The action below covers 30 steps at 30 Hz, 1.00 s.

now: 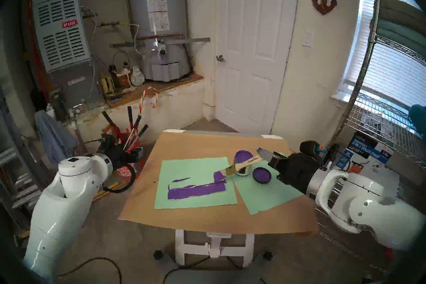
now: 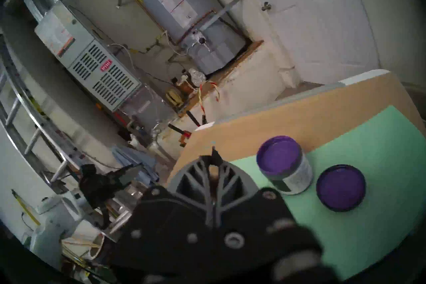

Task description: Pick up brush, dip the brush into paint, and paint the wood

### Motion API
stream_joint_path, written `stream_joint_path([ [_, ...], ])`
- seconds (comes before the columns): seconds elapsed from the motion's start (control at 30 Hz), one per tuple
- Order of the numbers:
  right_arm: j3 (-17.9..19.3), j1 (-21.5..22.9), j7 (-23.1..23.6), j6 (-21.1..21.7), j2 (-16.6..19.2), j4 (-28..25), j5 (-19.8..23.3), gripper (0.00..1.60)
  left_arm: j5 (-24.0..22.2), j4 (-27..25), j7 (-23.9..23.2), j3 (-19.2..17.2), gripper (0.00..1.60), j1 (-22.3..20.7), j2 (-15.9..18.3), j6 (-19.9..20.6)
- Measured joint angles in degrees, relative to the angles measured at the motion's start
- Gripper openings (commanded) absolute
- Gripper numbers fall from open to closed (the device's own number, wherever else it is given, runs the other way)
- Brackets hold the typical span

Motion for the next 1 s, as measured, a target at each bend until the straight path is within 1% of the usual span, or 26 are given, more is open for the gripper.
stream_joint_path([
  [0.1,-0.7,-0.1,0.0,-0.2,-0.5,-0.4,0.3,0.00,0.0,0.0,0.0,0.0,1.60,0.0,0.0,0.0],
  [0.23,-3.9,1.0,-0.2,-0.2,-2.2,-0.6,-0.4,0.00,0.0,0.0,0.0,0.0,1.60,0.0,0.0,0.0],
  [0.27,-5.4,1.7,-0.4,-0.1,-3.1,-0.7,-1.0,0.00,0.0,0.0,0.0,0.0,1.60,0.0,0.0,0.0],
  [0.33,-6.4,2.3,-0.6,0.0,-3.7,-0.7,-1.3,0.00,0.0,0.0,0.0,0.0,1.60,0.0,0.0,0.0],
  [0.43,-9.7,4.2,-1.4,0.6,-5.9,-0.8,-2.6,0.00,0.0,0.0,0.0,0.0,1.60,0.0,0.0,0.0],
  [0.5,-11.0,5.0,-1.8,0.9,-6.7,-0.8,-3.1,0.00,0.0,0.0,0.0,0.0,1.60,0.0,0.0,0.0],
  [0.53,-12.7,6.0,-2.2,1.4,-7.8,-0.7,-3.7,0.00,0.0,0.0,0.0,0.0,1.60,0.0,0.0,0.0],
  [0.67,-15.9,7.9,-3.0,2.2,-9.8,-0.3,-5.0,0.00,0.0,0.0,0.0,0.0,1.60,0.0,0.0,0.0],
  [0.73,-18.2,9.4,-3.7,2.8,-11.3,0.4,-6.1,0.00,0.0,0.0,0.0,0.0,1.60,0.0,0.0,0.0],
  [1.0,-25.6,13.8,-5.9,3.9,-16.0,3.6,-9.5,0.00,0.0,0.0,0.0,0.0,1.60,0.0,0.0,0.0],
])
